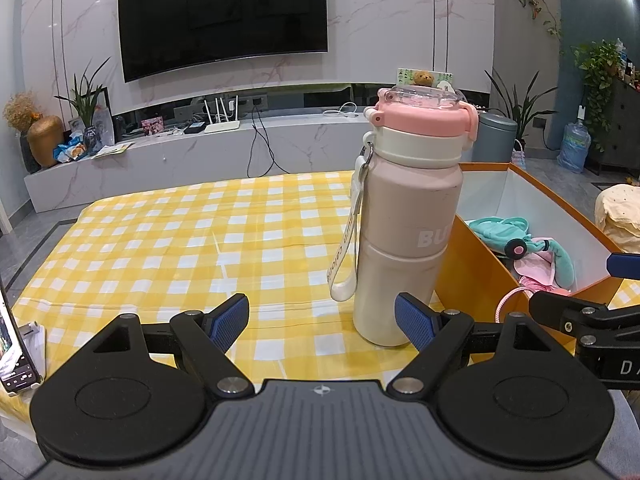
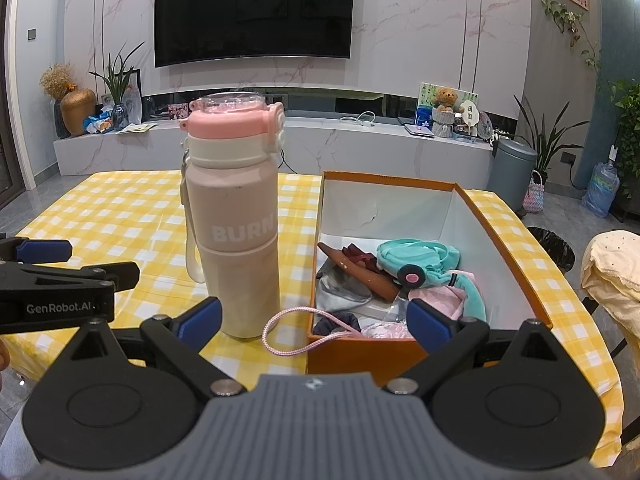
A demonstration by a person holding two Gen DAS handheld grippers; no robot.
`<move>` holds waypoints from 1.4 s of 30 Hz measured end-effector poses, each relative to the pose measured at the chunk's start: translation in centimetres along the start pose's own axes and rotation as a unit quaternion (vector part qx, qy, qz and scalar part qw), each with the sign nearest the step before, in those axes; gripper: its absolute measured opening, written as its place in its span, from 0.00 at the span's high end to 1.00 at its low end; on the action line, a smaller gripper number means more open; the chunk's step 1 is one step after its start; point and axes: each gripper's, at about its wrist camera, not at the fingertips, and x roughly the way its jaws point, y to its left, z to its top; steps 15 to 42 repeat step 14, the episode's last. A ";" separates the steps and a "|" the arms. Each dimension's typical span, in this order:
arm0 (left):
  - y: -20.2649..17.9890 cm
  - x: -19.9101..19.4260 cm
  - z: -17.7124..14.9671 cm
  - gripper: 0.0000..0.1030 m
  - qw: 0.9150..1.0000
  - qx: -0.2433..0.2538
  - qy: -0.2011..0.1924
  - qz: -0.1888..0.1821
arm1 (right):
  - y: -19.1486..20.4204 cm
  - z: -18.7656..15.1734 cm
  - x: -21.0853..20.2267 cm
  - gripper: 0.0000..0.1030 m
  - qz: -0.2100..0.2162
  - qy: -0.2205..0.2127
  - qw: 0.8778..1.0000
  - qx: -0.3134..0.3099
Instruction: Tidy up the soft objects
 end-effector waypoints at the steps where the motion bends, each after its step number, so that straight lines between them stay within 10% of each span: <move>1: 0.0 0.0 0.0 0.06 1.000 0.000 0.000 0.000 | 0.0 0.0 0.0 0.06 0.000 0.000 1.000 0.000; 42: -0.1 0.2 0.0 0.06 1.000 -0.001 0.000 -0.006 | 0.1 -0.2 0.2 0.06 0.001 0.003 1.000 -0.001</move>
